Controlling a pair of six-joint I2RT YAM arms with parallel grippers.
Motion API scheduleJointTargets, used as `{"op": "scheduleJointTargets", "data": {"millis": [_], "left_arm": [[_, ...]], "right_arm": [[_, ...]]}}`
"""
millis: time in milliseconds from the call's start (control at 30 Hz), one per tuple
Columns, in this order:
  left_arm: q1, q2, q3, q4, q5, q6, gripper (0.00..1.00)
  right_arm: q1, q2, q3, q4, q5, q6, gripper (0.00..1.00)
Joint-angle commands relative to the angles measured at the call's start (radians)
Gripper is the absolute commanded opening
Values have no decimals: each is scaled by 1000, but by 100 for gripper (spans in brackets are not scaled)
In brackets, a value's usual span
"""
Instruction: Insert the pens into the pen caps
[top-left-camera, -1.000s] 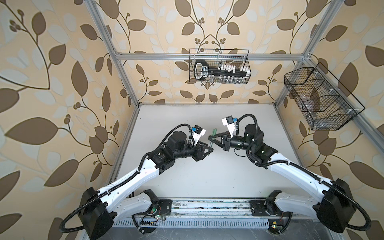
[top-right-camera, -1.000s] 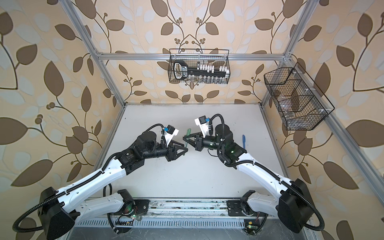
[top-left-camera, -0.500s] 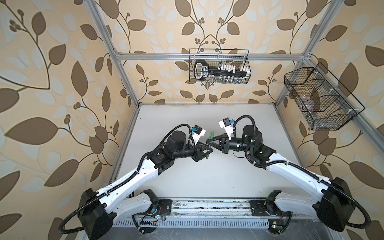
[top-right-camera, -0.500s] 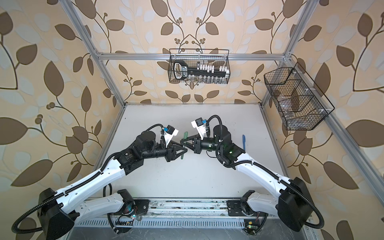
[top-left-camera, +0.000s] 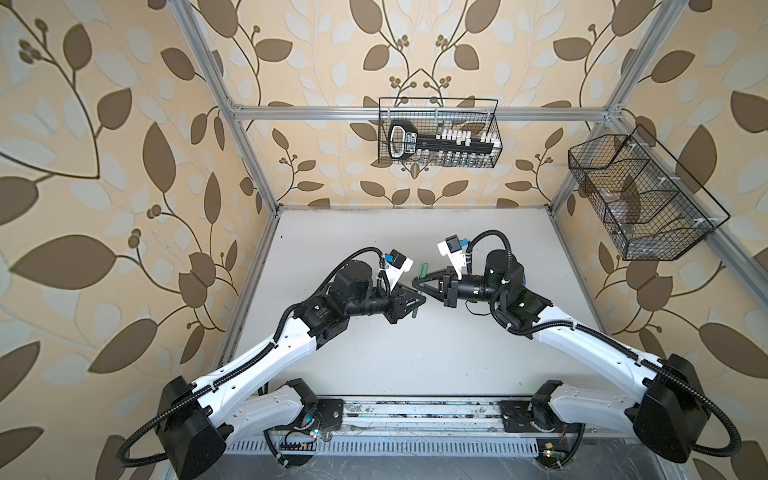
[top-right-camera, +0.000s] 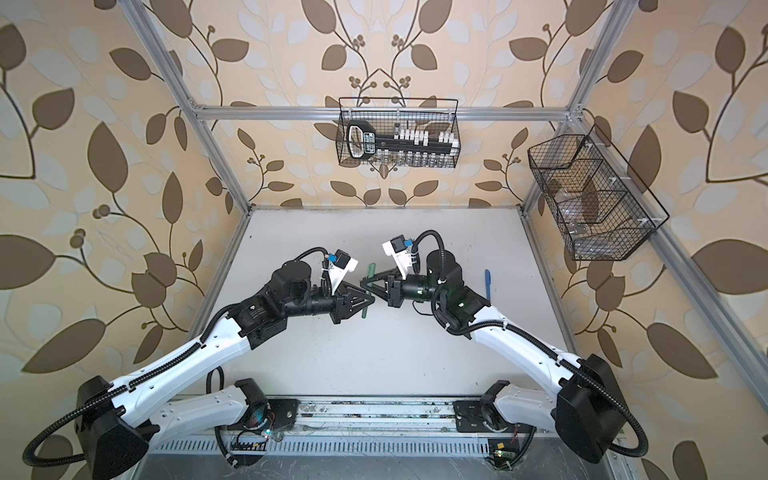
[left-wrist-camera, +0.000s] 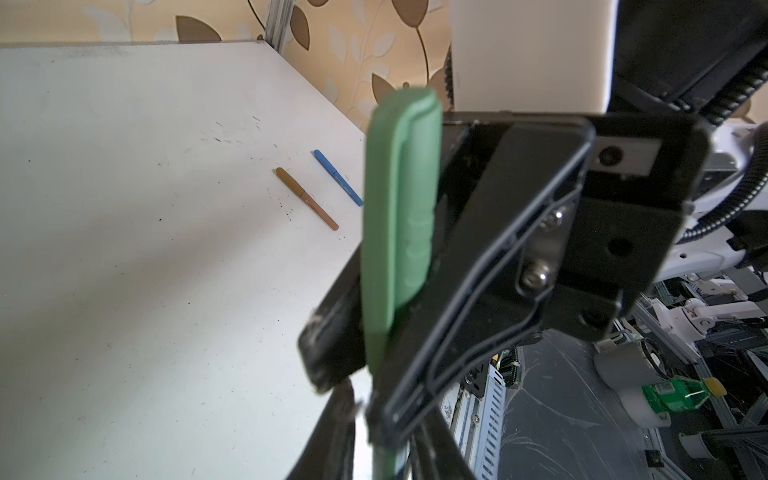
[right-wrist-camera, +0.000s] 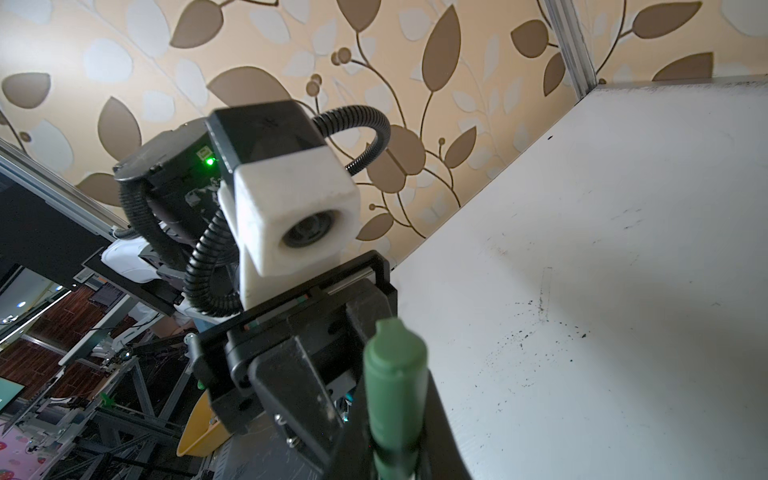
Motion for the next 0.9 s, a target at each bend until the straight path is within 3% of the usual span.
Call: {"op": "scheduleJointTargets", "data": {"millis": [0,467,767,833,867], "left_arm": [[-5,-9,33,4,27,4,24],[-5,-5,31,2,31,5,22],[-5,4,36,-1,29,12,2],[-5,6,37,-6,12,13,0],[-5,7,39,-12,0,16,0]], "right_arm": [[1,-4,30,6,8,-16,0],[3,-5,33,3,16,-22,0],[4,-11,37,-8,25,-37,0],[5,-18,42,-26,38,-48,3],[6,-24,43,-41,50,-59,10]]}}
